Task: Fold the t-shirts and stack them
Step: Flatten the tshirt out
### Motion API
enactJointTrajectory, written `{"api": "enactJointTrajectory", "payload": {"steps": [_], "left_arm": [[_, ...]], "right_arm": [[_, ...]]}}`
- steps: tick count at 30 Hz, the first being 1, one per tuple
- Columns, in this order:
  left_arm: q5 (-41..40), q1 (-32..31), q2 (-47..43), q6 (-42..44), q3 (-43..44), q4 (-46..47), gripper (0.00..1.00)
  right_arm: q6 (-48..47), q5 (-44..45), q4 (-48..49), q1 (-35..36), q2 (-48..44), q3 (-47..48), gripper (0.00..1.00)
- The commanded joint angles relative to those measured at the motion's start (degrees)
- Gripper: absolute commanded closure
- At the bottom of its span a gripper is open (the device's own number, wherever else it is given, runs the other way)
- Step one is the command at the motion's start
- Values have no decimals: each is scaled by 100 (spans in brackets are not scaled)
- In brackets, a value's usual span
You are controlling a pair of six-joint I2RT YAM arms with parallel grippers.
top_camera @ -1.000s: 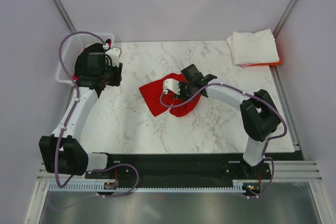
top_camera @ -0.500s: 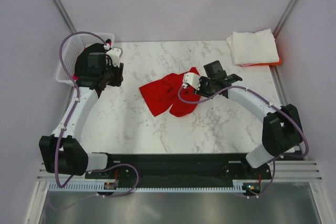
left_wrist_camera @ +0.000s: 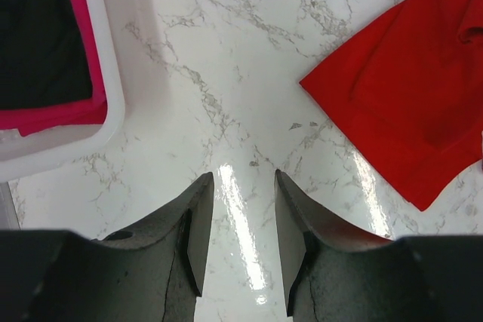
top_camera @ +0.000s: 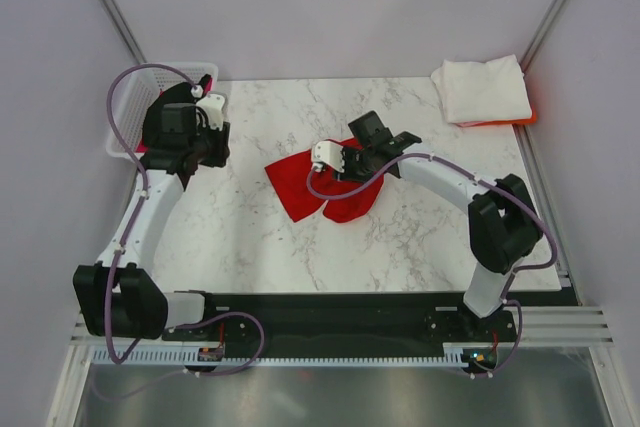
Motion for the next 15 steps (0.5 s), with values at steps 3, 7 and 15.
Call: {"api": "enactJointTrajectory", "payload": {"steps": [3, 7, 15], "left_arm": [[79, 188, -188, -64, -19, 124, 54], [88, 223, -153, -63, -11, 124, 54], [123, 311, -74, -64, 42, 133, 54]], "right_arm": [[-311, -422, -255, 35, 307, 438, 63], [-444, -396, -299, 52, 500, 543, 63], [-655, -185, -290, 52, 764, 640, 64]]}}
